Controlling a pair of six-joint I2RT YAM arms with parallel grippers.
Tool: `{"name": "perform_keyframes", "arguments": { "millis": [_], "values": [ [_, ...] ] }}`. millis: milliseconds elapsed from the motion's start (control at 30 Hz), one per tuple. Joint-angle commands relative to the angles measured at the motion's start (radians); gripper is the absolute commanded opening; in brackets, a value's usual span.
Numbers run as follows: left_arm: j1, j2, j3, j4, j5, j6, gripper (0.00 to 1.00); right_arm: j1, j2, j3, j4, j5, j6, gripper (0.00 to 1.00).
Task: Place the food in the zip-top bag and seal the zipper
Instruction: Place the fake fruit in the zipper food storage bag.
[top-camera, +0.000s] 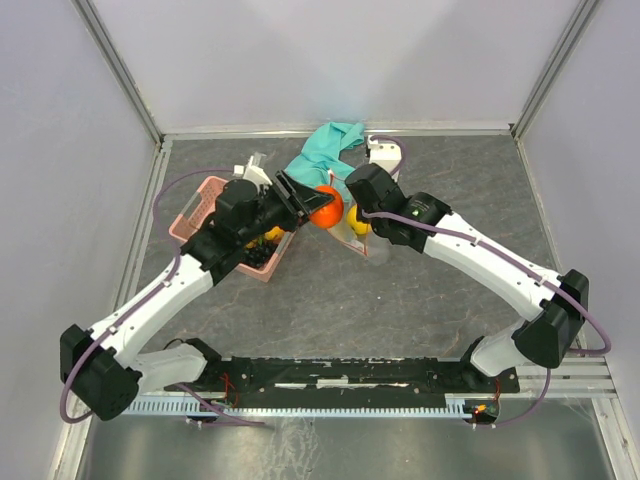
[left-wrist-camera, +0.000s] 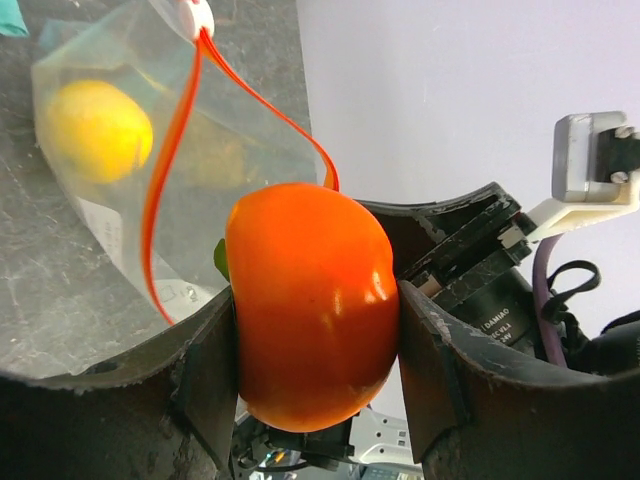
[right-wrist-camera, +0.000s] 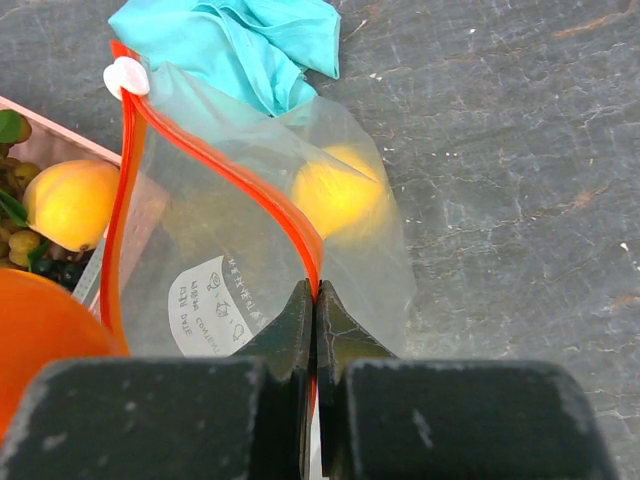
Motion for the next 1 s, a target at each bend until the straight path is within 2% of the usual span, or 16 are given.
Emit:
{"name": "perform_keyframes", "arguments": {
  "millis": [0, 133, 600, 967],
  "values": [
    [-0.046, 0.047, -0.004, 0.110, -0.036, -0.097, 0.41, -0.004, -0.004, -0.002, 0.079, -0.013, 0.038, 0.02],
    [-0.075, 0.083, -0.012, 0.128, -0.059, -0.107, 0.43, -0.003, -0.001, -0.006, 0.090, -0.028, 0.041, 0.02],
    [-0.087, 0.174, -0.003, 0.005, -0.089, -0.079, 0.52, -0.004, -0.012, -0.018, 0.121, -0.058, 0.046, 0.01],
    [-0.106, 0.227, 0.055, -0.047, -0.062, -0.031, 0.75, -0.003, 0.001, -0.012, 0.133, -0.073, 0.040, 0.02]
  ]
}}
